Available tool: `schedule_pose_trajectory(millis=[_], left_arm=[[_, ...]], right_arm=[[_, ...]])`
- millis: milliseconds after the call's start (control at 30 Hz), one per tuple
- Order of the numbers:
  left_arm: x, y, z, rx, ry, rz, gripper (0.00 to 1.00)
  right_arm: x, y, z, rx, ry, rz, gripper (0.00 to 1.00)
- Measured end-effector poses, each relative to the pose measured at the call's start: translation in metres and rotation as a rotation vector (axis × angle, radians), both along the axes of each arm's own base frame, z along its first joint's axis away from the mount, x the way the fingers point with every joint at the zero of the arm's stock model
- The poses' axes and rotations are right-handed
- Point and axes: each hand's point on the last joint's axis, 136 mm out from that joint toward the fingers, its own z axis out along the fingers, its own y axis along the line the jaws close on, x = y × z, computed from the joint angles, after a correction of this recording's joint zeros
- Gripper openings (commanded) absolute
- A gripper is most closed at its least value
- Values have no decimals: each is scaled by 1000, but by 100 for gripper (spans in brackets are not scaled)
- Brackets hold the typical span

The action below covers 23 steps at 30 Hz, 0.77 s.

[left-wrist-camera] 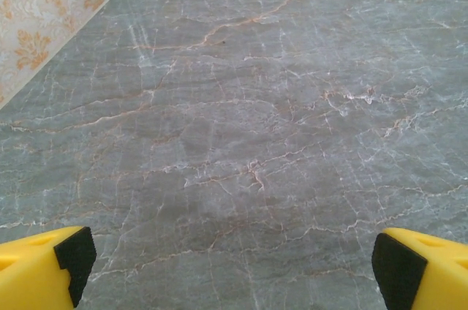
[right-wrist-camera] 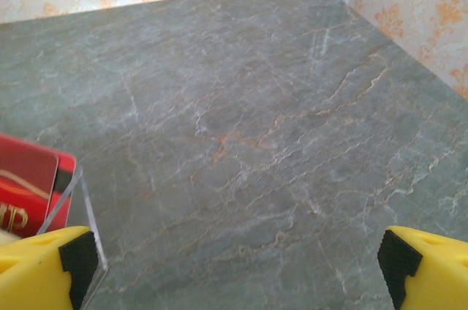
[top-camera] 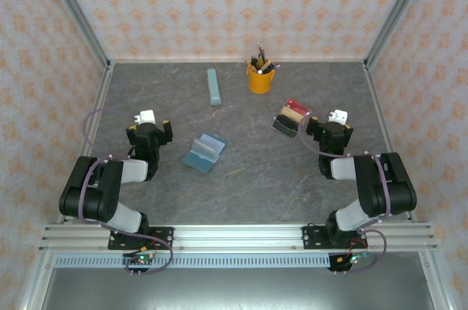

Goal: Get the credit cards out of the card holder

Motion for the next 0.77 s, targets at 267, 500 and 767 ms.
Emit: schedule_pose_trajectory(millis=[267, 500, 767], left_arm=[[1, -1, 1, 4, -2, -4, 100], [6, -5, 5, 4, -9, -33, 100], [7, -6, 6, 8, -11, -39, 100]], right_arm=[[0, -3, -1, 1, 8, -17, 100], [-1, -3, -2, -1, 11, -19, 100], [-1, -3, -2, -1, 11, -20, 100]])
